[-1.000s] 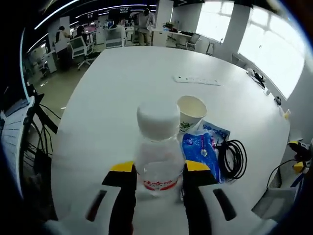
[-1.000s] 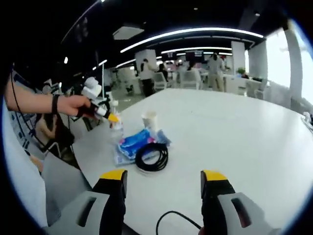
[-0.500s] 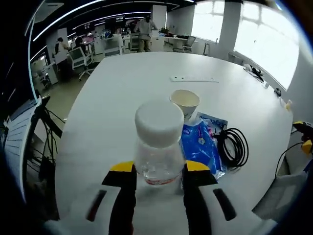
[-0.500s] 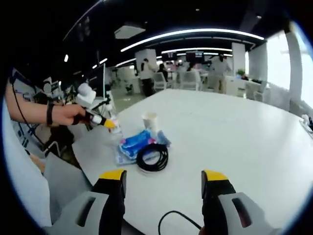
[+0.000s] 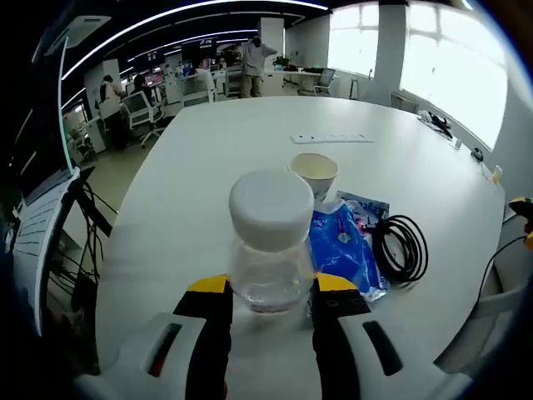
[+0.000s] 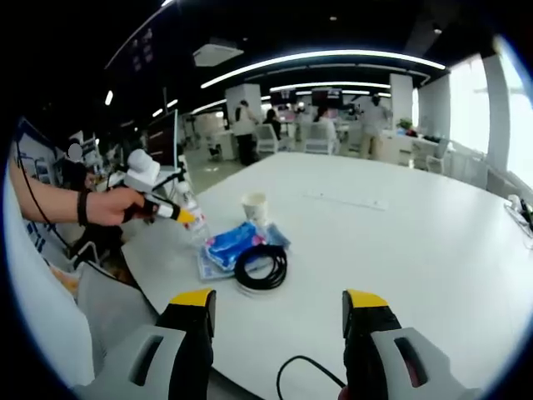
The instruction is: Arrange the tabletop items into an orderly group along one side of the table until the central work area is clear of visible clutter.
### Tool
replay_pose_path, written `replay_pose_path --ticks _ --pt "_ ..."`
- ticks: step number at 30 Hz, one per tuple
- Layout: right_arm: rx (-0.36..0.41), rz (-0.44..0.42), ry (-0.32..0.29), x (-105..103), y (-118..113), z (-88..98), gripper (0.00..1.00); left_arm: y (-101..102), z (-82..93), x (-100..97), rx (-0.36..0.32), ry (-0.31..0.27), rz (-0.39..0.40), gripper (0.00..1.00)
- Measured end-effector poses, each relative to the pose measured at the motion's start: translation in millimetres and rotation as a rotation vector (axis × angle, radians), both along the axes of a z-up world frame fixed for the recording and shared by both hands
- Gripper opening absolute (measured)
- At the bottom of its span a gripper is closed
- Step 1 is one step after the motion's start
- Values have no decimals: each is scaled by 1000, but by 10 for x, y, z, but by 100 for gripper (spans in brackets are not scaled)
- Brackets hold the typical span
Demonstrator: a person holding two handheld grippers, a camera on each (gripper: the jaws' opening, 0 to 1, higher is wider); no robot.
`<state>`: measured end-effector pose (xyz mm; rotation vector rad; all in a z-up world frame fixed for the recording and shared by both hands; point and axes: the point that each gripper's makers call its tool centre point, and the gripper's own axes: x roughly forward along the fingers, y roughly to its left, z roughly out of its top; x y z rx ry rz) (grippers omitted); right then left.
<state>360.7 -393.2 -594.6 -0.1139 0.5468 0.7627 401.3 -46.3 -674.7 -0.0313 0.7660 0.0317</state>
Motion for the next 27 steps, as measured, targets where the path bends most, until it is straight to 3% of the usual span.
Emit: replay_pose_path --ticks 27 --pt "7 -76 17 -114 -65 44 63 5 38 1 -53 -61 105 36"
